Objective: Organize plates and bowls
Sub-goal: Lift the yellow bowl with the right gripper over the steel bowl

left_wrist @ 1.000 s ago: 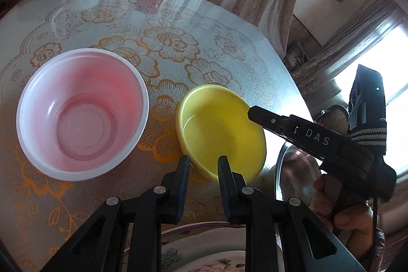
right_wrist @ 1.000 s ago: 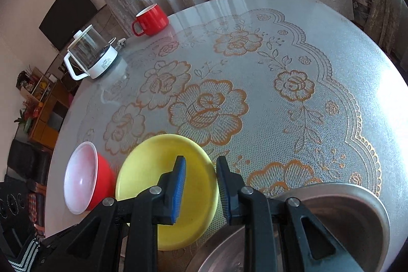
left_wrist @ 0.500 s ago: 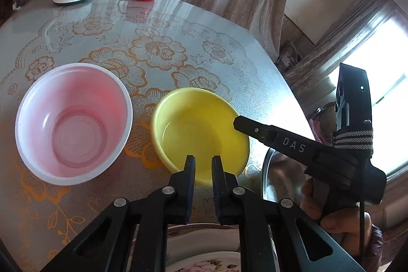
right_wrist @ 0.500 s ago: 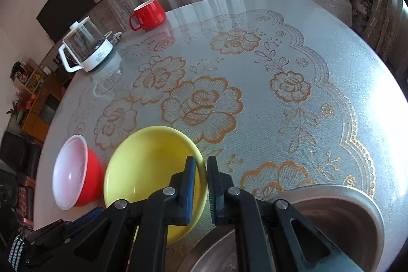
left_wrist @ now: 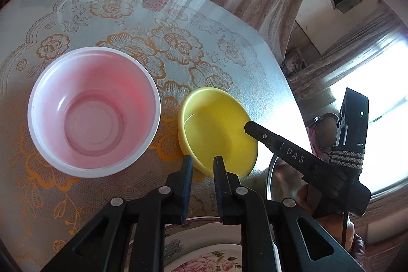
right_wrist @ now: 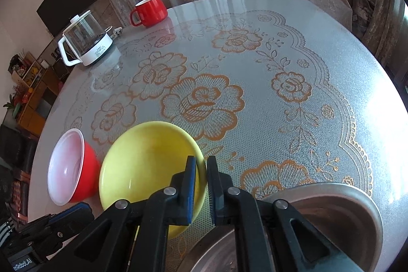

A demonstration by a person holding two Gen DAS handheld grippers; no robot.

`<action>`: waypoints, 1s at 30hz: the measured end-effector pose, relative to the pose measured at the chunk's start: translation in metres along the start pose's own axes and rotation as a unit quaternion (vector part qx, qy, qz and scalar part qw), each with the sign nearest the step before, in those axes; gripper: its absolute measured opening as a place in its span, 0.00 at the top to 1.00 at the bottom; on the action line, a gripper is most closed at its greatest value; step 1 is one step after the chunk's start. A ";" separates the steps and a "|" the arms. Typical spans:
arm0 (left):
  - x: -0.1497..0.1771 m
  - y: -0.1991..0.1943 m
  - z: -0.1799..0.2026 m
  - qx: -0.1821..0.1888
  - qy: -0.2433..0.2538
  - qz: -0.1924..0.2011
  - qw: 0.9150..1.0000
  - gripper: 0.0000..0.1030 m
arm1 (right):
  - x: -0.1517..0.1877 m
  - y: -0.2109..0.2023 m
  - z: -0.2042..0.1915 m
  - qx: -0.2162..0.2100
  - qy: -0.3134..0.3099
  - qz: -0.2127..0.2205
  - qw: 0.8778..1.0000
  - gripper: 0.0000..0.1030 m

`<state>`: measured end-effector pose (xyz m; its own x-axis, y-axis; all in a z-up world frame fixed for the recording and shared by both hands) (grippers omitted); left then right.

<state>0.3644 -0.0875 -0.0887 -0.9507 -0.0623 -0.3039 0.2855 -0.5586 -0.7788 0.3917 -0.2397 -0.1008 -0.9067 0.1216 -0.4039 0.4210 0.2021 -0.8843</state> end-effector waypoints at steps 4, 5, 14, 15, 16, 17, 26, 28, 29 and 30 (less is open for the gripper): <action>0.006 0.001 0.001 -0.008 0.003 -0.008 1.000 0.69 | -0.001 0.000 0.000 -0.002 -0.002 0.001 1.000 0.92; 0.006 0.001 0.001 -0.011 0.004 -0.007 1.000 0.68 | -0.001 0.000 0.001 -0.002 -0.002 0.002 1.000 0.92; -0.002 0.025 0.000 -0.059 -0.008 -0.014 0.998 0.78 | -0.003 0.001 0.000 0.006 -0.010 0.007 1.000 0.92; -0.002 0.026 -0.001 -0.064 -0.004 -0.010 0.998 0.80 | -0.002 0.001 -0.001 0.008 -0.013 0.008 1.000 0.92; -0.001 0.025 -0.001 -0.063 -0.002 -0.007 0.998 0.80 | -0.002 0.000 0.000 0.013 -0.015 0.011 1.000 0.92; 0.000 0.024 -0.001 -0.061 -0.001 -0.006 0.998 0.81 | -0.002 0.000 0.000 0.017 -0.018 0.013 1.000 0.92; 0.002 0.002 0.017 -0.055 0.035 0.023 0.998 0.81 | 0.006 -0.013 0.003 -0.011 0.005 0.023 1.000 0.92; 0.003 -0.004 0.021 -0.056 0.041 0.032 0.997 0.81 | 0.009 -0.018 0.005 -0.017 0.014 0.024 0.999 0.92; 0.003 -0.007 0.023 -0.051 0.043 0.033 0.997 0.81 | 0.011 -0.021 0.004 -0.024 0.019 0.027 0.999 0.92; 0.004 -0.009 0.025 -0.046 0.044 0.034 0.997 0.81 | 0.013 -0.024 0.004 -0.029 0.023 0.028 0.999 0.92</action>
<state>0.3553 -0.1035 -0.0686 -0.9157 -0.0218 -0.4012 0.3622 -0.4768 -0.8009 0.3700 -0.2470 -0.0855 -0.8799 0.1780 -0.4406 0.4735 0.2493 -0.8448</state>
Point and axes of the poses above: each gripper's, at about its wrist camera, not at the fingertips, and y roughly the way its jaws point, z to its right, x to its underside, the point moved 10 cm from there along y, roughly the way its jaws point, and after that the axes turned 6 degrees about -z, right-handed, at the moved point
